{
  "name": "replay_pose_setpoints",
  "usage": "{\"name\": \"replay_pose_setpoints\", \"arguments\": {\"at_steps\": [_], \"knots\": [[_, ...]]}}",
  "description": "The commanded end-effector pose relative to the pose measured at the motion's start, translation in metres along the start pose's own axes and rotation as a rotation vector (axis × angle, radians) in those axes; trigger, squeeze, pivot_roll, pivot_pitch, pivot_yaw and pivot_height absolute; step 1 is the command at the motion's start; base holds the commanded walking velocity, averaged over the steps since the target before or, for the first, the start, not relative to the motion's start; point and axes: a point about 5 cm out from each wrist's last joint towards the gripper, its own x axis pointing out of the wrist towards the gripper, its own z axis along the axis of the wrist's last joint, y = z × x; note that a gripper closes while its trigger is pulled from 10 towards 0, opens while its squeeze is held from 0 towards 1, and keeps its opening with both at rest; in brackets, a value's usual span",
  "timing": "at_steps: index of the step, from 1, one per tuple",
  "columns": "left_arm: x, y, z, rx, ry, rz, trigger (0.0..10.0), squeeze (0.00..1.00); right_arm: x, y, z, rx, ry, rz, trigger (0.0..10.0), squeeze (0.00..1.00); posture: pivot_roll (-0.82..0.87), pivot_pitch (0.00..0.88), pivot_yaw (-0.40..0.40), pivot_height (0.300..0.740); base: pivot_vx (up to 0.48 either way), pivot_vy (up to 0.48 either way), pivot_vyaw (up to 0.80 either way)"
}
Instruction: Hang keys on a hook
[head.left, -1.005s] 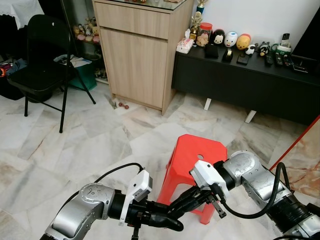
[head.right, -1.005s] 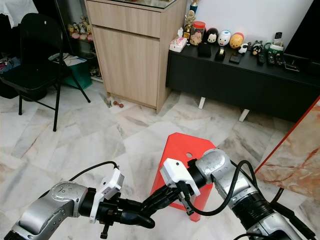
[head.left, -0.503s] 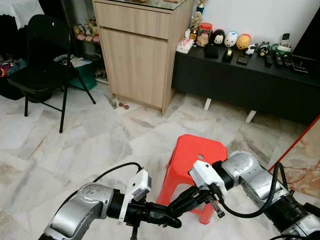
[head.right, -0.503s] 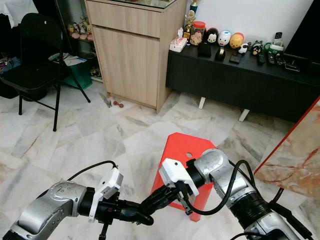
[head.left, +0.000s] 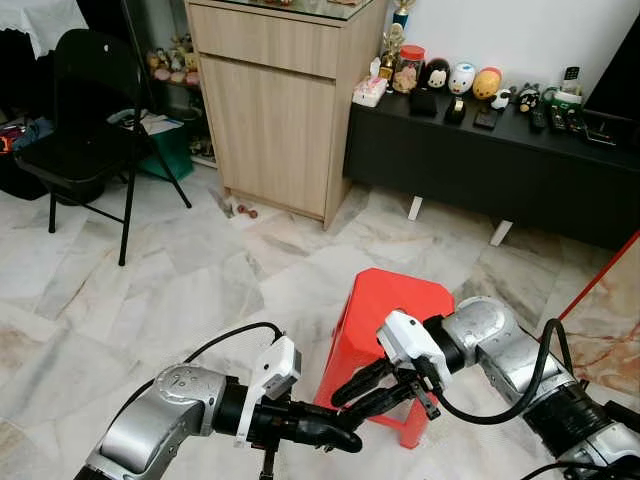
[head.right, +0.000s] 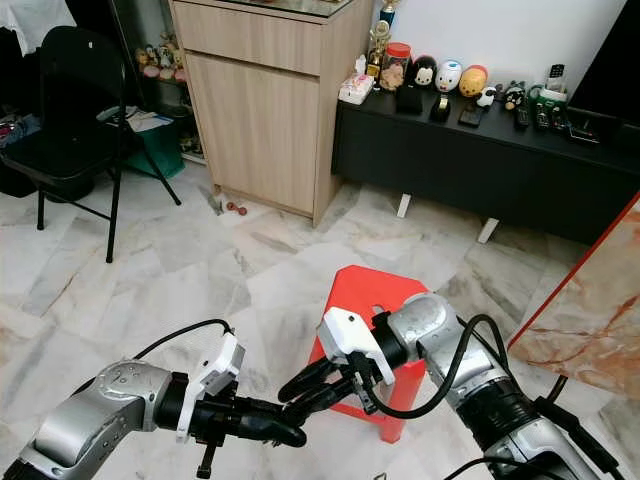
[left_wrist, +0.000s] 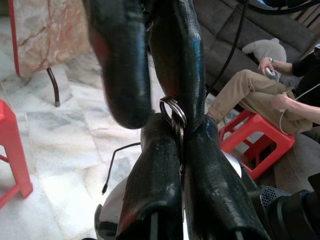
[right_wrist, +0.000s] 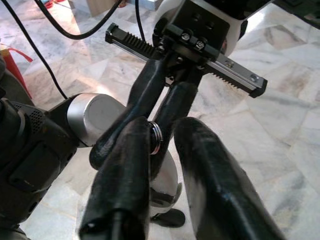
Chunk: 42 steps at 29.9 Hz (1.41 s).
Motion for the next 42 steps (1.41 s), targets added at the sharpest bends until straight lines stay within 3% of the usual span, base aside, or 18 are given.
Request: {"name": "replay_pose_setpoints", "arguments": {"at_steps": [1, 5, 6, 7, 8, 10, 11, 12, 18, 19, 35, 36, 37, 38, 42], "knots": [[0.003, -0.003, -0.001, 0.007, 0.018, -0.019, 0.0, 0.0, -0.012, -0.005, 0.008, -0.023, -0.013, -0.062, 10.0, 1.0, 0.06, 0.049, -0.098, 0.74, 0.0, 0.0, 0.0], [0.003, -0.002, -0.001, 0.008, 0.018, -0.018, 0.0, 0.0, -0.011, -0.004, 0.007, -0.025, -0.017, -0.053, 10.0, 1.0, 0.06, 0.049, -0.098, 0.74, 0.0, 0.0, 0.0], [0.003, -0.002, -0.001, 0.008, 0.018, -0.017, 0.0, 0.0, -0.01, -0.003, 0.007, -0.026, -0.017, -0.052, 10.0, 0.74, 0.06, 0.049, -0.098, 0.74, 0.0, 0.0, 0.0], [0.003, -0.002, -0.001, 0.01, 0.019, -0.015, 0.0, 0.0, -0.009, -0.002, 0.007, -0.03, -0.016, -0.045, 10.0, 0.0, 0.06, 0.049, -0.098, 0.74, 0.0, 0.0, 0.0], [0.003, -0.001, -0.001, 0.013, 0.019, -0.01, 0.0, 0.0, -0.009, -0.001, 0.006, -0.03, -0.015, -0.036, 10.0, 0.0, 0.06, 0.05, -0.099, 0.74, 0.0, 0.0, 0.0], [0.004, 0.001, -0.001, 0.019, 0.019, 0.013, 10.0, 0.0, -0.008, 0.0, 0.006, -0.019, -0.018, -0.023, 10.0, 0.0, 0.06, 0.05, -0.099, 0.74, 0.0, 0.0, 0.0], [0.004, 0.001, -0.001, 0.019, 0.019, 0.013, 10.0, 0.0, -0.008, 0.0, 0.006, -0.015, -0.019, -0.019, 10.0, 0.0, 0.06, 0.05, -0.099, 0.74, 0.0, 0.0, 0.0], [0.004, 0.001, -0.001, 0.02, 0.019, 0.013, 10.0, 0.0, -0.007, 0.001, 0.006, -0.01, -0.019, -0.014, 10.0, 1.0, 0.06, 0.05, -0.1, 0.74, 0.0, 0.0, 0.0], [0.005, 0.001, 0.0, 0.022, 0.019, 0.015, 10.0, 0.0, -0.007, 0.001, 0.006, -0.013, -0.013, -0.012, 10.0, 1.0, 0.06, 0.05, -0.102, 0.74, 0.0, 0.0, 0.0], [0.005, 0.001, 0.0, 0.022, 0.019, 0.015, 10.0, 0.0, -0.007, 0.002, 0.005, -0.014, -0.014, -0.006, 10.0, 0.0, 0.06, 0.05, -0.102, 0.74, 0.0, 0.0, 0.0], [0.005, 0.002, 0.0, 0.025, 0.016, 0.025, 10.0, 0.0, -0.005, 0.005, 0.004, -0.002, -0.006, 0.019, 10.0, 0.0, 0.06, 0.05, -0.103, 0.74, 0.0, 0.0, 0.0], [0.005, 0.003, 0.0, 0.026, 0.015, 0.025, 10.0, 0.0, -0.005, 0.005, 0.004, 0.001, -0.006, 0.023, 4.8, 0.0, 0.06, 0.05, -0.103, 0.74, 0.0, 0.0, 0.0], [0.005, 0.003, 0.0, 0.026, 0.015, 0.025, 10.0, 0.0, -0.005, 0.006, 0.004, 0.003, -0.005, 0.025, 0.9, 0.0, 0.06, 0.05, -0.103, 0.74, 0.0, 0.0, 0.0], [0.005, 0.003, 0.0, 0.026, 0.015, 0.025, 10.0, 0.0, -0.005, 0.006, 0.004, 0.005, -0.005, 0.028, 0.0, 0.0, 0.06, 0.05, -0.103, 0.74, 0.0, 0.0, 0.0], [0.005, 0.003, 0.0, 0.025, 0.013, 0.025, 10.0, 0.0, -0.005, 0.007, 0.004, 0.009, -0.005, 0.034, 0.0, 0.0, 0.06, 0.05, -0.104, 0.74, 0.0, 0.0, 0.0]]}}
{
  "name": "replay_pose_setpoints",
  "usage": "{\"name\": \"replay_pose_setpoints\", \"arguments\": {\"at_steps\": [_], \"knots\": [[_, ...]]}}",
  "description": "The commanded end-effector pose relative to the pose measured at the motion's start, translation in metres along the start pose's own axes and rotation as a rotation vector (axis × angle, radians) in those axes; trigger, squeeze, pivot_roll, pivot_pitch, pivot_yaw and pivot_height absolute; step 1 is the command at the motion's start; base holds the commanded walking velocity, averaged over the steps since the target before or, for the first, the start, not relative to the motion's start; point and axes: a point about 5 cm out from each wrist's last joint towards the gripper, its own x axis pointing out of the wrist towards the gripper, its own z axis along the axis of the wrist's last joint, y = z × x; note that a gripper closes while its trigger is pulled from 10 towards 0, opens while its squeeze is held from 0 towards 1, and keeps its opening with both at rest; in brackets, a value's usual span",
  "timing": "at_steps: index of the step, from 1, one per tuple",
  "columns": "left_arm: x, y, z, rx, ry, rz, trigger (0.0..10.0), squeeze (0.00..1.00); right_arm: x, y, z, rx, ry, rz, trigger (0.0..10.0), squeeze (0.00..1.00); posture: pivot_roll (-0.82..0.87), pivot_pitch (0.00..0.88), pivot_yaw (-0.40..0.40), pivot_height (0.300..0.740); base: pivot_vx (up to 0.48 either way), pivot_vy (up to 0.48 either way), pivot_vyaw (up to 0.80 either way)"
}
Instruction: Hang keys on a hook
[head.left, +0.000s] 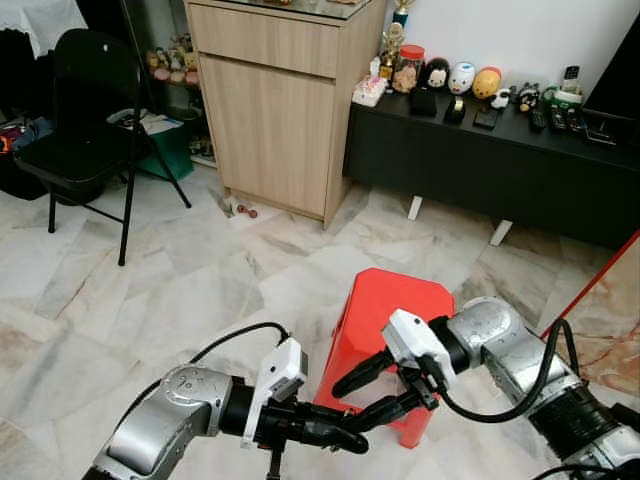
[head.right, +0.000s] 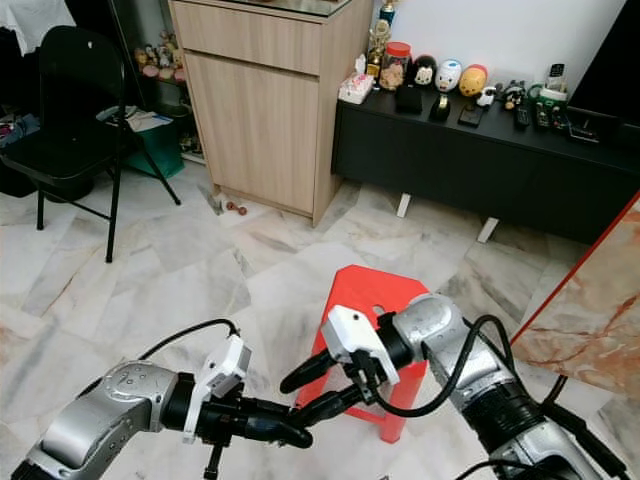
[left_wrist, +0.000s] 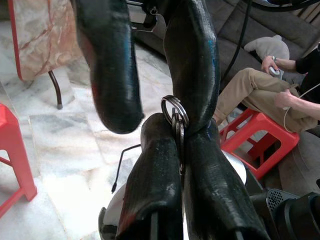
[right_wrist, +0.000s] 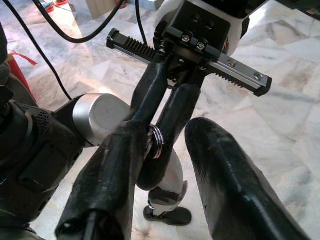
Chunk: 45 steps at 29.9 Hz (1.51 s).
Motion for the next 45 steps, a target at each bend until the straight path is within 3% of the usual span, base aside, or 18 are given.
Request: {"name": "replay_pose_setpoints", "arguments": {"at_steps": [1, 25, 26, 27, 28, 29, 34, 35, 45], "knots": [[-0.0006, 0.0021, -0.0005, 0.0, 0.014, 0.014, 10.0, 0.0, -0.0018, 0.0024, 0.0051, -0.022, -0.006, 0.025, 0.0, 0.0, 0.06, 0.05, -0.104, 0.74, 0.0, 0.0, 0.0], [-0.0015, 0.0055, -0.0007, 0.012, 0.014, 0.04, 10.0, 0.03, -0.0037, 0.0015, 0.0054, -0.019, -0.003, 0.016, 0.0, 0.0, 0.07, 0.052, -0.105, 0.74, 0.0, 0.0, 0.0], [-0.0015, 0.0054, -0.0007, 0.011, 0.014, 0.039, 10.0, 0.2, -0.0037, 0.0015, 0.0054, -0.019, -0.003, 0.016, 0.0, 0.0, 0.06, 0.052, -0.105, 0.74, 0.0, 0.0, 0.0], [-0.0014, 0.0053, -0.0007, 0.01, 0.013, 0.04, 10.0, 0.46, -0.0038, 0.0015, 0.0053, -0.019, -0.004, 0.016, 0.0, 0.0, 0.07, 0.052, -0.106, 0.74, 0.0, 0.0, 0.0], [-0.0015, 0.0054, -0.0007, 0.01, 0.012, 0.041, 10.0, 0.86, -0.0039, 0.0014, 0.0053, -0.019, -0.004, 0.015, 0.0, 0.0, 0.07, 0.052, -0.106, 0.74, 0.0, 0.0, 0.0], [-0.0019, 0.0059, -0.0012, 0.002, 0.013, 0.043, 10.0, 1.0, -0.004, 0.0011, 0.0051, -0.02, -0.003, 0.013, 0.0, 0.0, 0.07, 0.052, -0.106, 0.74, 0.0, 0.0, 0.0], [-0.0026, 0.0065, -0.0018, 0.001, 0.016, 0.049, 10.0, 1.0, -0.0042, 0.0001, 0.005, -0.019, -0.001, 0.009, 0.0, 0.0, 0.07, 0.053, -0.106, 0.74, 0.0, 0.0, 0.0], [-0.0027, 0.0068, -0.0023, -0.002, 0.022, 0.053, 10.0, 0.0, -0.0044, 0.0001, 0.0052, -0.02, -0.001, 0.01, 0.0, 0.0, 0.07, 0.054, -0.106, 0.74, 0.0, 0.0, 0.0], [-0.0007, 0.0054, -0.0055, -0.004, 0.051, 0.032, 10.0, 0.0, -0.0059, -0.0007, 0.0069, -0.023, -0.004, 0.005, 0.0, 0.0, 0.06, 0.053, -0.106, 0.74, 0.0, 0.0, 0.0]]}}
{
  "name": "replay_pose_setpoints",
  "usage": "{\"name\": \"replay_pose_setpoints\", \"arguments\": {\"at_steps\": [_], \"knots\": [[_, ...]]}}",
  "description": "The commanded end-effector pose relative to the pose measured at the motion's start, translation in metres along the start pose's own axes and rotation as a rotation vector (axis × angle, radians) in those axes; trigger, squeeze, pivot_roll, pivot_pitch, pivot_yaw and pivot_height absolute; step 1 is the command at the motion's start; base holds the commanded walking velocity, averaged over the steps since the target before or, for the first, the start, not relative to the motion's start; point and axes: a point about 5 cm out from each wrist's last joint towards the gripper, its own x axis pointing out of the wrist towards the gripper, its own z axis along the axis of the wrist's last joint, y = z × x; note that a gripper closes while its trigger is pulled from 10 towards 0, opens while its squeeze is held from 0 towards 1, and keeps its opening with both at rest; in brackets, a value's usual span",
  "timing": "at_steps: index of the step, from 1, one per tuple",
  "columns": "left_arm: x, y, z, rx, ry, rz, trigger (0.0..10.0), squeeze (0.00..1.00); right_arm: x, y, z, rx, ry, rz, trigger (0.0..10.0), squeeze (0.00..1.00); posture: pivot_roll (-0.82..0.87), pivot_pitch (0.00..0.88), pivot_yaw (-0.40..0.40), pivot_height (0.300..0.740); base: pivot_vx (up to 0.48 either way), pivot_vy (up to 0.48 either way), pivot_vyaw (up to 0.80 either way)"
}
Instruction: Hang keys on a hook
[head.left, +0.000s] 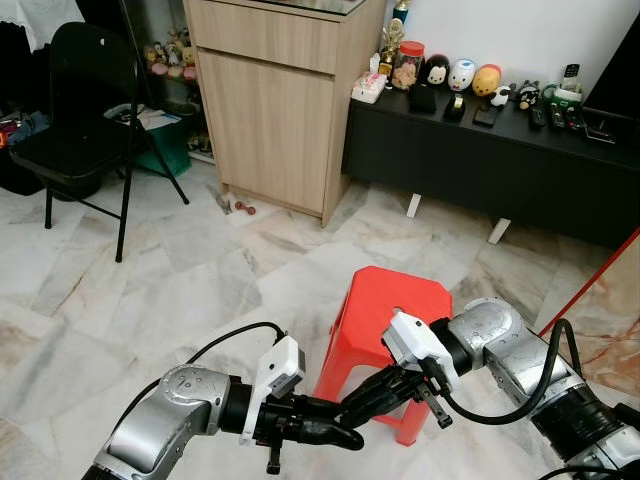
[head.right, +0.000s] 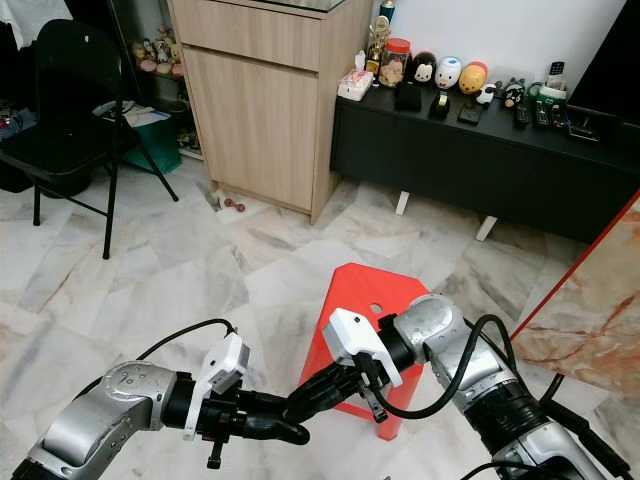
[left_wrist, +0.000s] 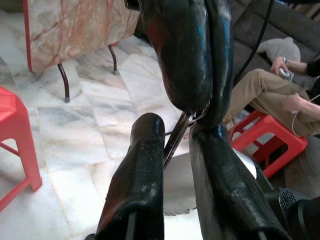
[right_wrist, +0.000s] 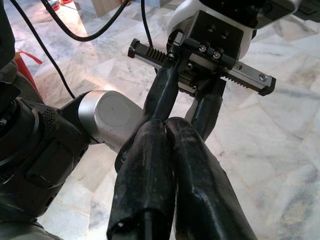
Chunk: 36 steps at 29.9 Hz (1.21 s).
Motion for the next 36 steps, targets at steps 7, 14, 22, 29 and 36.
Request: {"name": "replay_pose_setpoints", "arguments": {"at_steps": [7, 14, 22, 29, 36], "knots": [[0.0013, 0.0011, -0.0007, 0.018, 0.032, -0.003, 0.0, 0.0, -0.0054, -0.0021, 0.007, -0.026, -0.011, -0.012, 0.0, 0.0, 0.06, 0.052, -0.106, 0.74, 0.0, 0.0, 0.0], [0.0007, 0.0016, -0.0006, 0.018, 0.029, 0.002, 0.0, 0.0, -0.0047, -0.0017, 0.0063, -0.023, -0.011, -0.009, 0.0, 0.0, 0.06, 0.053, -0.106, 0.74, 0.0, 0.0, 0.0], [0.0006, 0.0014, -0.0001, 0.016, 0.021, -0.002, 0.0, 0.0, -0.0047, -0.0012, 0.0048, -0.021, -0.007, -0.01, 0.0, 0.0, 0.06, 0.053, -0.106, 0.74, 0.0, 0.0, 0.0], [-0.0004, 0.0011, -0.0004, 0.013, 0.025, -0.002, 0.0, 0.0, -0.0059, -0.0026, 0.0019, -0.013, 0.015, -0.022, 10.0, 1.0, 0.07, 0.054, -0.105, 0.74, 0.0, 0.0, 0.0], [-0.0023, 0.0007, -0.0039, 0.009, 0.047, 0.001, 0.0, 0.0, -0.0081, -0.0026, -0.0024, -0.011, 0.061, -0.029, 10.0, 1.0, 0.06, 0.055, -0.105, 0.74, 0.0, 0.0, 0.0]]}}
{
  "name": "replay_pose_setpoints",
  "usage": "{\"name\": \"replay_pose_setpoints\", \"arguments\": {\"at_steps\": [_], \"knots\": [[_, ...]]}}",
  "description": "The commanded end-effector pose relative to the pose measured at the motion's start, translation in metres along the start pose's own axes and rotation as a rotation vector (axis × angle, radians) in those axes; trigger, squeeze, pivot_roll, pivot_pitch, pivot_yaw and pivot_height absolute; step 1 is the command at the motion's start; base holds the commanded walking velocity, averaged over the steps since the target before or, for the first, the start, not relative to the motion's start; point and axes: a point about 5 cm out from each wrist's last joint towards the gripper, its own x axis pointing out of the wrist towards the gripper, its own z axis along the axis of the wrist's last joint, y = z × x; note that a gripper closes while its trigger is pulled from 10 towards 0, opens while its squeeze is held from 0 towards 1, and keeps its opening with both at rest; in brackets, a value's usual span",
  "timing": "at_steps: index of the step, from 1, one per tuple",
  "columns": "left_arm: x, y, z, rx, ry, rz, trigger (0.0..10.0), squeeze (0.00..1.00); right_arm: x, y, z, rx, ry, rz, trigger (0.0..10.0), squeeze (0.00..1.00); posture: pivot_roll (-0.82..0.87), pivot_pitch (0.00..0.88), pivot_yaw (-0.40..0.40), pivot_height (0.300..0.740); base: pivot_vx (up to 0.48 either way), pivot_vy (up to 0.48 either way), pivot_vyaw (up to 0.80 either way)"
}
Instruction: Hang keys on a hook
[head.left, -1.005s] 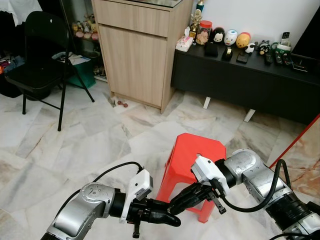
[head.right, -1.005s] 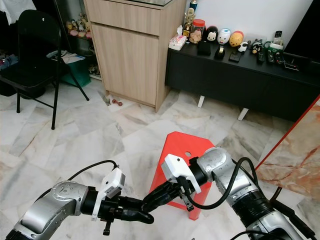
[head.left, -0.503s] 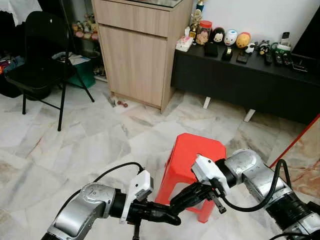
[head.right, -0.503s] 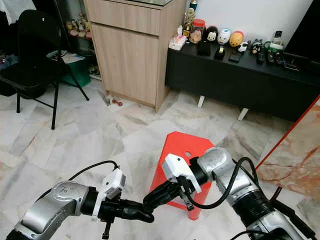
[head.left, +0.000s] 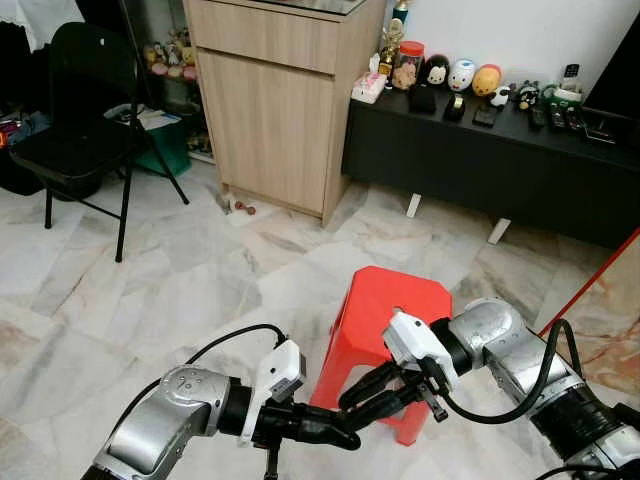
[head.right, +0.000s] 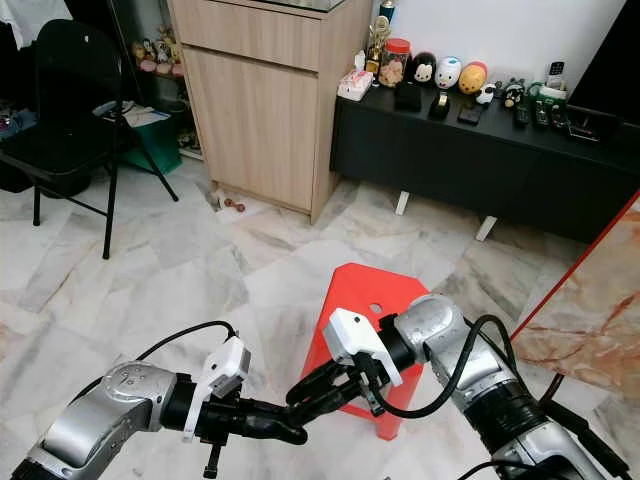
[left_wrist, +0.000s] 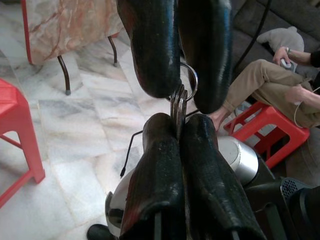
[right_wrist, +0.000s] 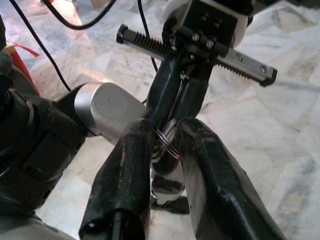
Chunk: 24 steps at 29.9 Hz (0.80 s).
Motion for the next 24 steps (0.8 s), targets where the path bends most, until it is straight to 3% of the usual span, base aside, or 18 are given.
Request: {"name": "replay_pose_setpoints", "arguments": {"at_steps": [1, 10, 18, 19, 20, 21, 24], "knots": [[0.0, 0.0, -0.002, 0.0, 0.016, 0.0, 0.0, 0.0, -0.006, -0.001, 0.001, -0.011, 0.027, -0.01, 10.0, 1.0, 0.07, 0.055, -0.105, 0.74, 0.0, 0.0, 0.0], [-0.004, 0.0, -0.011, -0.003, 0.088, 0.007, 0.0, 0.0, -0.014, -0.002, -0.007, -0.011, 0.102, -0.041, 10.0, 1.0, 0.06, 0.056, -0.104, 0.74, 0.0, 0.0, 0.0], [-0.013, -0.001, -0.023, -0.017, 0.155, 0.055, 0.0, 0.0, -0.025, -0.007, -0.025, -0.006, 0.265, -0.133, 10.0, 1.0, 0.07, 0.057, -0.102, 0.74, 0.0, 0.0, 0.0], [-0.014, 0.0, -0.025, -0.02, 0.159, 0.066, 0.0, 0.0, -0.025, -0.007, -0.028, -0.007, 0.283, -0.141, 10.0, 0.37, 0.07, 0.057, -0.102, 0.74, 0.0, 0.0, 0.0], [-0.015, 0.0, -0.025, -0.021, 0.163, 0.073, 0.0, 0.0, -0.025, -0.007, -0.031, -0.01, 0.298, -0.15, 10.0, 0.37, 0.07, 0.057, -0.102, 0.74, 0.0, 0.0, 0.0], [-0.016, 0.0, -0.027, -0.02, 0.172, 0.086, 0.0, 0.0, -0.025, -0.008, -0.034, -0.005, 0.315, -0.173, 10.0, 0.0, 0.07, 0.057, -0.101, 0.74, 0.0, 0.0, 0.0], [-0.02, 0.004, -0.034, -0.012, 0.214, 0.145, 0.0, 0.0, -0.021, -0.009, -0.048, 0.022, 0.347, -0.221, 10.0, 0.0, 0.07, 0.056, -0.1, 0.74, 0.0, 0.0, 0.0]]}}
